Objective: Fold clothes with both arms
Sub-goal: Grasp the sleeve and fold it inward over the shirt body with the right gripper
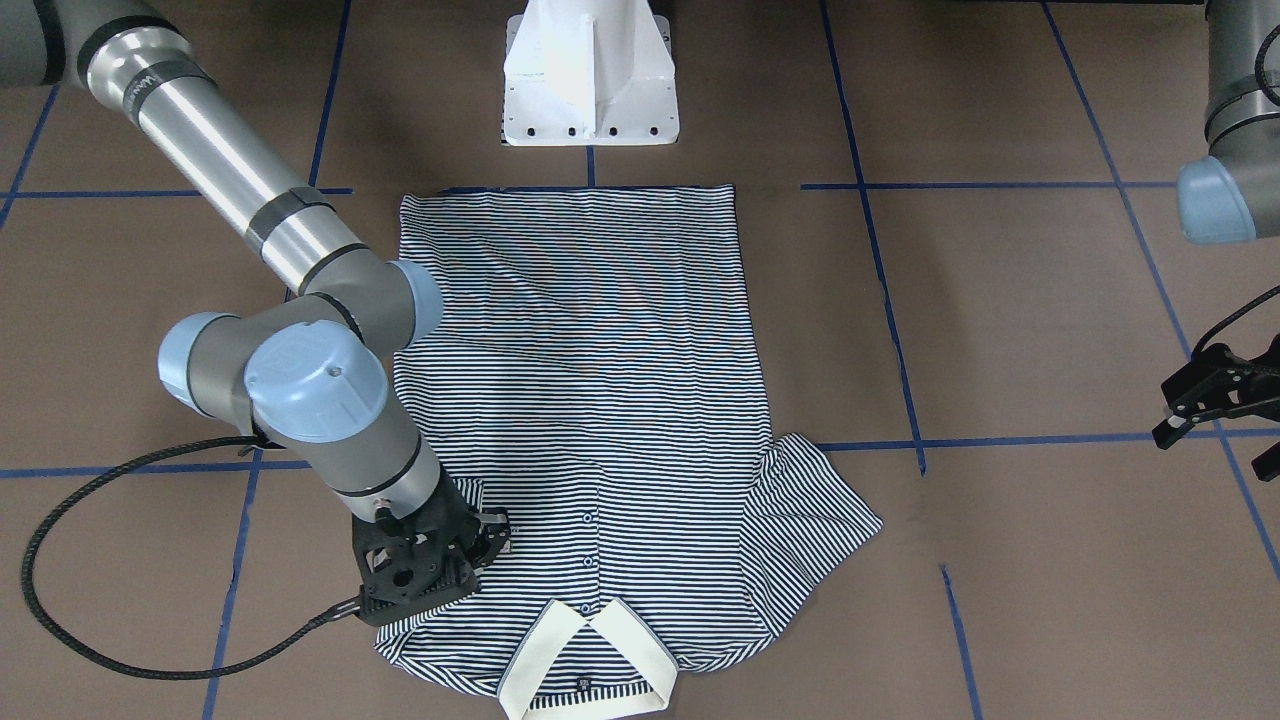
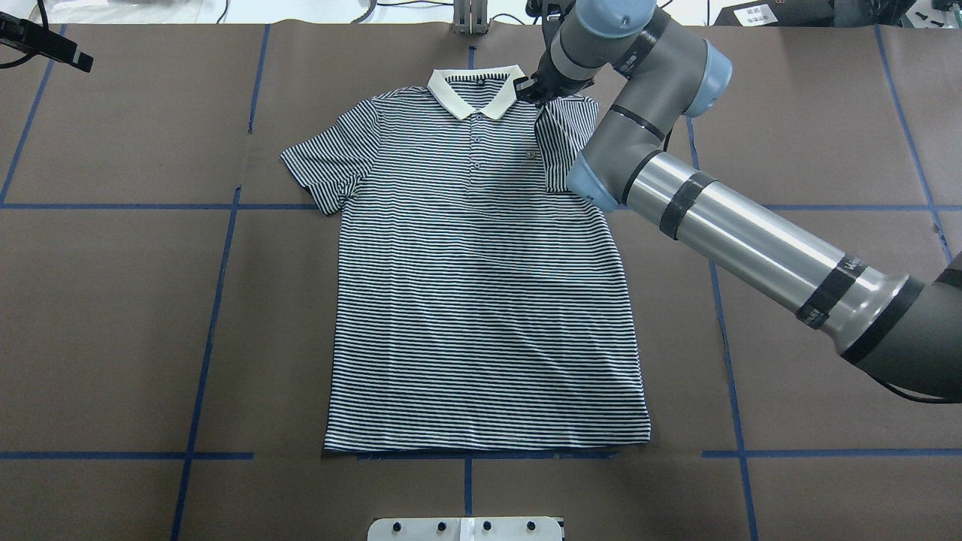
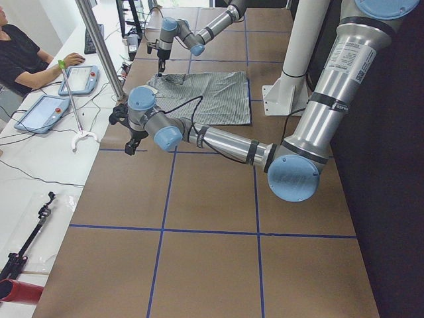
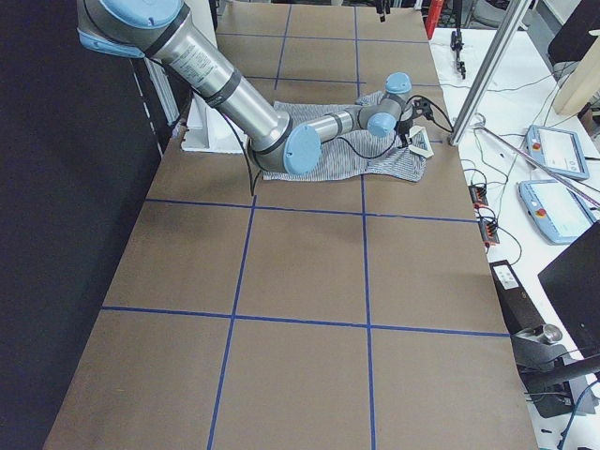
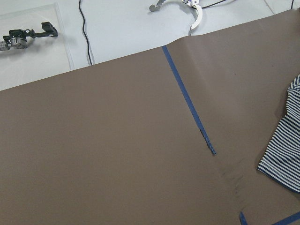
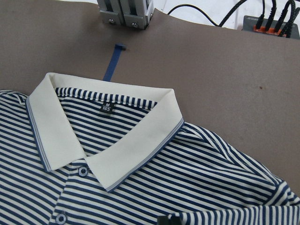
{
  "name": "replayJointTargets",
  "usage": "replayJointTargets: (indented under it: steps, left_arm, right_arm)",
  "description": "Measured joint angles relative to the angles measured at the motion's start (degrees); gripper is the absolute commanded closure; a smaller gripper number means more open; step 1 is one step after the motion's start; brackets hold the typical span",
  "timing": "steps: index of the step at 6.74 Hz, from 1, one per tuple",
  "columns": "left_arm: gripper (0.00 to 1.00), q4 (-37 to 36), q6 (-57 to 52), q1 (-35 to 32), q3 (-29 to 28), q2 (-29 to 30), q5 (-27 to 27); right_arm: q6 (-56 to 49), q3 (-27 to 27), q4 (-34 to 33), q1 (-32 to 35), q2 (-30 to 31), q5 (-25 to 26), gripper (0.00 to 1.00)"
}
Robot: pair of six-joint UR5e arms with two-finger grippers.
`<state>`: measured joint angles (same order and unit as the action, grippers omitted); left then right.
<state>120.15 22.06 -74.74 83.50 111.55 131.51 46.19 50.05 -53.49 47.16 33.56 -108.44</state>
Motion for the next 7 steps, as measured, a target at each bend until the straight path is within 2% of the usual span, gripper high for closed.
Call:
replayJointTargets:
  steps: [3, 4, 5, 6, 7]
  left_arm:
    - [0.0, 0.0, 1.8, 0.1, 0.2, 0.4, 0.0]
    - [0.0, 0.0, 3.0, 0.1, 0.3, 0.7, 0.0]
    - [0.0, 0.0, 6.8, 0.8, 0.2, 1.8, -0.2]
    - [0.0, -0.1, 13.0, 2.9, 0.4, 3.2, -1.7]
    - [0.0, -0.2, 20.5, 6.8, 1.2, 4.1, -5.7]
  right_arm:
    - [0.1, -1.3, 0.3, -2.0, -0.6, 3.8, 0.0]
    - [0.3, -1.3, 0.1, -1.8, -0.5, 3.7, 0.0]
    - [1.0, 0.1, -1.6, -0.9, 0.0, 1.3, 0.0]
    - [1.8, 4.5, -7.3, 0.7, 1.5, -3.1, 0.0]
    - [2.0, 11.9, -16.9, 2.2, 3.6, -7.0, 0.0]
